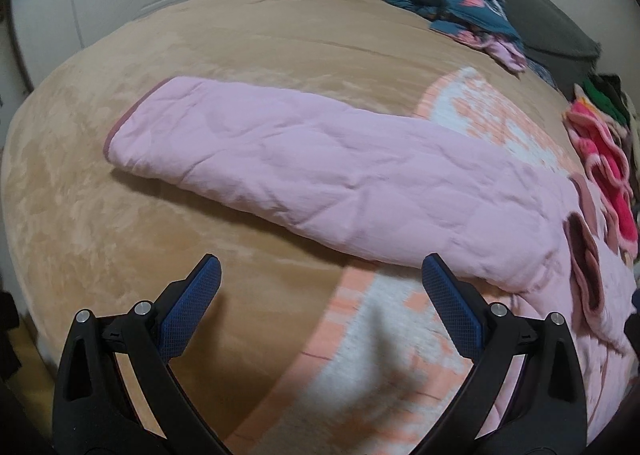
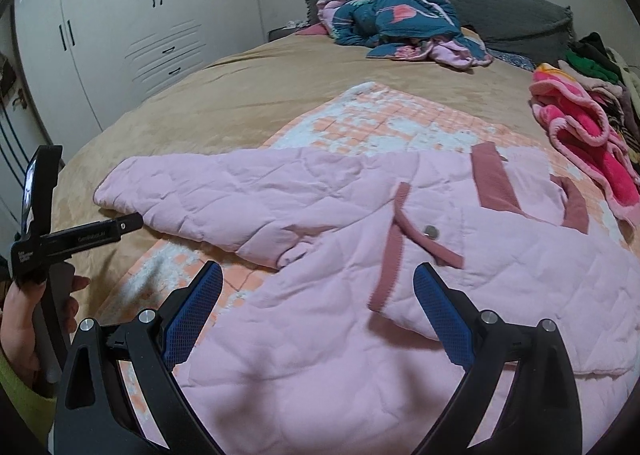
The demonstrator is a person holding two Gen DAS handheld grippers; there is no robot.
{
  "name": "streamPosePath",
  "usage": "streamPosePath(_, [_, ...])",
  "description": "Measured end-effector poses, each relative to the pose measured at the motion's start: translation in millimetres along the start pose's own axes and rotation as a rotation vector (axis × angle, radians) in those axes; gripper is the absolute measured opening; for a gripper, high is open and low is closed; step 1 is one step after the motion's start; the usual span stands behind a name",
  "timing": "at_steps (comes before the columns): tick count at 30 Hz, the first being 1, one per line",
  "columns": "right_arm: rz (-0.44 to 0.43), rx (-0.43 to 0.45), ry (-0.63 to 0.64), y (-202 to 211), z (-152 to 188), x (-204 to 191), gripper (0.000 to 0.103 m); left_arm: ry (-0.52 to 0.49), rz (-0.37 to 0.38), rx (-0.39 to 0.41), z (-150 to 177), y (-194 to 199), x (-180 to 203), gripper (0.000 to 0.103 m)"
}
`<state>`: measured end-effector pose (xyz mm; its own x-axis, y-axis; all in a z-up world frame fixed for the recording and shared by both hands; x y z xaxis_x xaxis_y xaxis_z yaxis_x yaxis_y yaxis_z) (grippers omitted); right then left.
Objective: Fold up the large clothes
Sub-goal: 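Move the left tool to the other sleeve and grasp its cuff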
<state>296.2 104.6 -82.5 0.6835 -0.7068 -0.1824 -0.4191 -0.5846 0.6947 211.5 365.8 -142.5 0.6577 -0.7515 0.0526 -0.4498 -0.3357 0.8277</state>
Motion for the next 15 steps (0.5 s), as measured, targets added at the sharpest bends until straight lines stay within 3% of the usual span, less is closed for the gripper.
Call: streamPosePath(15, [0.011,-0.006,-0.031,-20.6,6.9,10.0,0.096,0.287,0.008,-0.078,-22.9,-55.8,-71.3,0.094])
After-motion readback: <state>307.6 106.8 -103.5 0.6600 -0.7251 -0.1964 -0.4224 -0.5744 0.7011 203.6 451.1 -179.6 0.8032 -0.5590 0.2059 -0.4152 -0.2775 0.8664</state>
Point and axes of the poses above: each gripper's, at about its wrist camera, not at the fingertips, and y roughly against the way its jaws point, x to its right, z to its underside, the point moved 9 cm from there along -y, roughly the way its jaws point, and after that the axes turned 7 degrees about -z, right-handed, at the moved point
